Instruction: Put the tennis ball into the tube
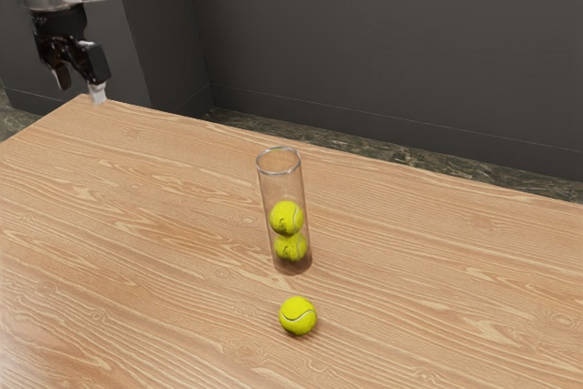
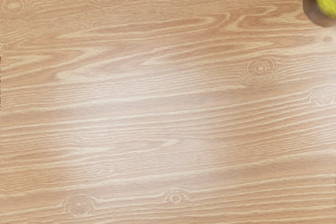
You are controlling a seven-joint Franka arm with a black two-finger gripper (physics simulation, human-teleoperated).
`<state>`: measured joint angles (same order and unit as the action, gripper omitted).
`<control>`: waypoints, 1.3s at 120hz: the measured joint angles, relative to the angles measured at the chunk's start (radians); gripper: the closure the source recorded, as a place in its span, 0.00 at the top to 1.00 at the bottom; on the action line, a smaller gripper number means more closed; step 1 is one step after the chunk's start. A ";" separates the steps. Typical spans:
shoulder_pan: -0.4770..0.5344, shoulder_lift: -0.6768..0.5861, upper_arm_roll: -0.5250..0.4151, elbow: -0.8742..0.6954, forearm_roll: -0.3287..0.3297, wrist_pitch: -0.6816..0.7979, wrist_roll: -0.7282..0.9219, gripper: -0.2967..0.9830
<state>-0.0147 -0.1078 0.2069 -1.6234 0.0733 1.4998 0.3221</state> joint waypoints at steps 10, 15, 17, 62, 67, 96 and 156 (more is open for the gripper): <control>-0.003 -0.002 -0.003 -0.003 -0.003 0.004 -0.028 0.77; -0.018 -0.003 -0.004 -0.007 -0.005 0.006 -0.041 0.77; -0.028 -0.002 -0.004 -0.010 -0.006 0.007 -0.046 0.77; -0.292 0.051 -0.003 -0.352 -0.155 0.223 -0.267 0.77; -0.312 0.084 -0.003 -0.361 -0.173 0.248 -0.295 0.77; -0.434 0.254 -0.007 -0.367 -0.202 0.387 -0.411 0.77; -0.511 0.428 -0.042 -0.365 -0.241 0.572 -0.477 0.77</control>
<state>-0.5261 0.3198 0.1649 -1.9884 -0.1673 2.0722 -0.1552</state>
